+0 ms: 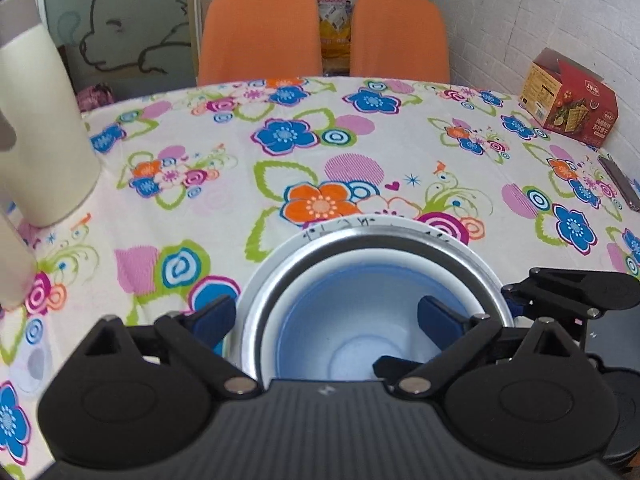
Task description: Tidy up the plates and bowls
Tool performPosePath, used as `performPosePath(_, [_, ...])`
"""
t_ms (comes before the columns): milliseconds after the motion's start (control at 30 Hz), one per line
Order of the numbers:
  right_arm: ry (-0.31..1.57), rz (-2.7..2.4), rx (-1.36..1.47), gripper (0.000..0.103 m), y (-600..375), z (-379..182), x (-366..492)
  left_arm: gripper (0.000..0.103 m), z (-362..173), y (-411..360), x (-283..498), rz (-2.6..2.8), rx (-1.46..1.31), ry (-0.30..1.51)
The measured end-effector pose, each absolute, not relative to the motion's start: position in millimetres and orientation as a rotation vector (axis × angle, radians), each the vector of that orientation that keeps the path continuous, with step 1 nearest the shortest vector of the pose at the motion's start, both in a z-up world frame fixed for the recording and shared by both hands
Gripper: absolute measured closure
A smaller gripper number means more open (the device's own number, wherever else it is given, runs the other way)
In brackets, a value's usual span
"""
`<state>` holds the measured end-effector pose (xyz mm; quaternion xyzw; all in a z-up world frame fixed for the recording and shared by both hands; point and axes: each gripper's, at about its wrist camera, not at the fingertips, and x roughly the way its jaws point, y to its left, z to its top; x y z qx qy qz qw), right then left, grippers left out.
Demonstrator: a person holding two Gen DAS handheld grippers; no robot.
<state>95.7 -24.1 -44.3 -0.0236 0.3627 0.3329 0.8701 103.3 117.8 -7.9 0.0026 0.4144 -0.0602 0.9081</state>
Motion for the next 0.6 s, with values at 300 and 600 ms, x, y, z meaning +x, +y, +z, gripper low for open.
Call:
performPosePath(300, [0.725, 0.621, 0.02, 0.053, -52.2, -28.4, 93.4, 0.0, 19.4, 139.3, 96.2, -0.061, -0.084, 0.76])
performPosePath(600, [0.633, 0.476, 0.173, 0.052, -107.3, -6.7, 93.9, 0.0, 33.2, 117.0, 90.1, -0.073, -0.156, 0.665])
